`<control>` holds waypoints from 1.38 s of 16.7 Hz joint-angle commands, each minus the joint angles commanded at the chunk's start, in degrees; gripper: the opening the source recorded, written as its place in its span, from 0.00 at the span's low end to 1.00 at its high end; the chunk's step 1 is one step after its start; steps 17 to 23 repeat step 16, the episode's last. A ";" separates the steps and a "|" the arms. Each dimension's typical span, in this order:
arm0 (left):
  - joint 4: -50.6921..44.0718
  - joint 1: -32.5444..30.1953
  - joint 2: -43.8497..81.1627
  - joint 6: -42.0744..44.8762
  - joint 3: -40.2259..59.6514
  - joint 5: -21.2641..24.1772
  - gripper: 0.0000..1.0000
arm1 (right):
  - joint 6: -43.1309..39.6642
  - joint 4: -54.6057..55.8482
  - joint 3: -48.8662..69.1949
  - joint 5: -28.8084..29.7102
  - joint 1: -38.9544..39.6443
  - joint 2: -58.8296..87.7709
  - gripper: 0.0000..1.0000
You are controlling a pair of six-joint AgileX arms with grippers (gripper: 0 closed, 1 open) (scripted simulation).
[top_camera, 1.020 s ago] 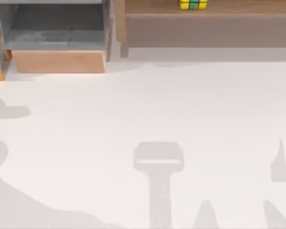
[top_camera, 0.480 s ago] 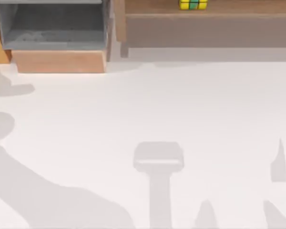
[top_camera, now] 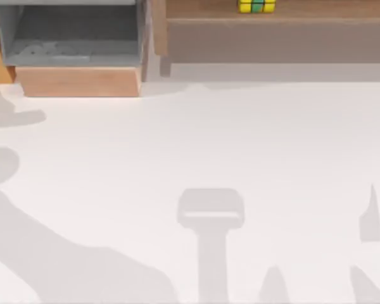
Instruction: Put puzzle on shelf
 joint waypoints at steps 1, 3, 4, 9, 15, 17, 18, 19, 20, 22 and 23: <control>0.00 0.00 0.00 0.00 0.00 0.00 0.30 | 0.00 0.00 0.00 0.00 0.00 0.00 1.00; 0.00 0.00 0.00 0.00 0.00 0.00 0.45 | 0.00 0.00 0.00 0.00 0.00 0.00 1.00; 0.00 0.00 0.00 0.00 0.00 0.00 0.53 | 0.00 0.00 0.00 0.00 0.00 0.00 1.00; 0.00 0.00 0.00 0.00 0.00 0.00 0.90 | 0.00 0.00 0.00 0.00 0.00 0.00 1.00; 0.00 0.00 0.00 0.00 0.00 0.00 1.00 | 0.00 0.00 0.00 0.00 0.00 0.00 1.00; 0.00 0.00 0.00 0.00 0.00 0.00 1.00 | 0.00 0.00 0.00 0.00 0.00 0.00 1.00; 0.00 0.00 0.00 0.00 0.00 0.00 1.00 | 0.00 0.00 0.00 0.00 0.00 0.00 1.00; 0.00 0.00 0.00 0.00 0.00 0.00 1.00 | 0.00 0.00 0.00 0.00 0.00 0.00 1.00; 0.00 0.00 0.00 0.00 0.00 0.00 1.00 | 0.00 0.00 0.00 0.00 0.00 0.00 1.00; 0.00 0.00 0.00 0.00 0.00 0.00 1.00 | 0.00 0.00 0.00 0.00 0.00 0.00 1.00; 0.00 0.00 0.00 0.00 0.00 0.00 1.00 | 0.00 0.00 0.00 0.00 0.00 0.00 1.00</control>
